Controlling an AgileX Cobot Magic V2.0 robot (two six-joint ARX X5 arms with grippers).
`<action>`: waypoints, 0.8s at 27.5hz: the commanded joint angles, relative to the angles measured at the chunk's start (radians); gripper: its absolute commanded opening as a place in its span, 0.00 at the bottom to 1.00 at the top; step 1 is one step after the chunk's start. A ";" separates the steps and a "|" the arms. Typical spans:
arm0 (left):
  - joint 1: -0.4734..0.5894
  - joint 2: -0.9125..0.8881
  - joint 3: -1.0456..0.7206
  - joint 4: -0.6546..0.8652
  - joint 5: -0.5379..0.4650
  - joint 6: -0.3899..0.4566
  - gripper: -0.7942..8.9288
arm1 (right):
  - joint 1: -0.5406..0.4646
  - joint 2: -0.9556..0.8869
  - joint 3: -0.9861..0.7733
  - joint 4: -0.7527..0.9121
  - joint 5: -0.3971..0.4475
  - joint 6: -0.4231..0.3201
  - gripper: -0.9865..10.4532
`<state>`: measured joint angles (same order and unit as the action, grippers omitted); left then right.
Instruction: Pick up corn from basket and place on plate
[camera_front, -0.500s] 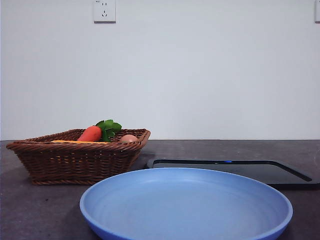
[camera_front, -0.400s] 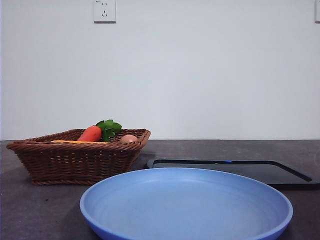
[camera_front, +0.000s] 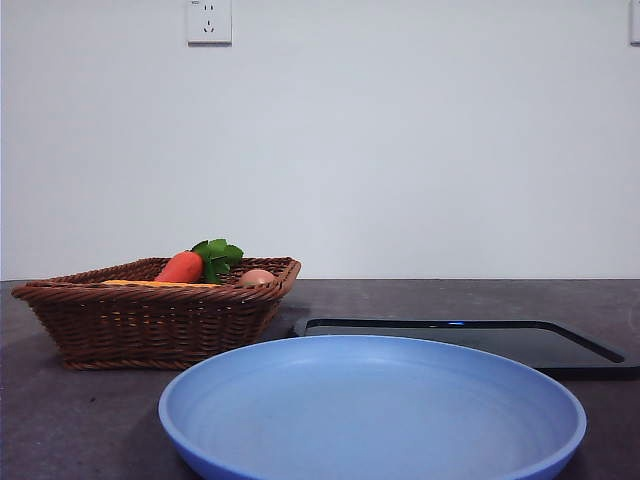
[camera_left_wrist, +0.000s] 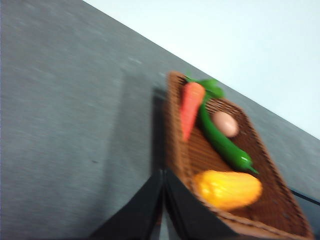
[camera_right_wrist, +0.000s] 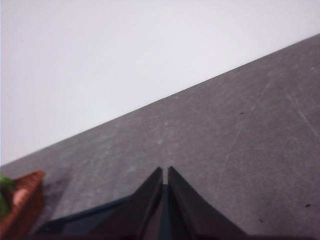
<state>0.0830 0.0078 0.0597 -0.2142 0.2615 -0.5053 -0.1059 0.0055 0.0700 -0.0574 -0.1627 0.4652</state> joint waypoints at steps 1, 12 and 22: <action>0.002 0.010 0.058 -0.011 0.027 -0.016 0.09 | -0.001 0.000 0.063 -0.028 -0.010 0.043 0.09; 0.002 0.195 0.317 -0.176 0.092 0.103 0.09 | 0.000 0.187 0.356 -0.323 -0.150 -0.117 0.09; -0.010 0.426 0.534 -0.411 0.296 0.332 0.09 | 0.055 0.461 0.573 -0.652 -0.356 -0.340 0.09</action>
<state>0.0750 0.4225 0.5747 -0.6220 0.5407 -0.2352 -0.0563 0.4519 0.6270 -0.7010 -0.5083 0.1864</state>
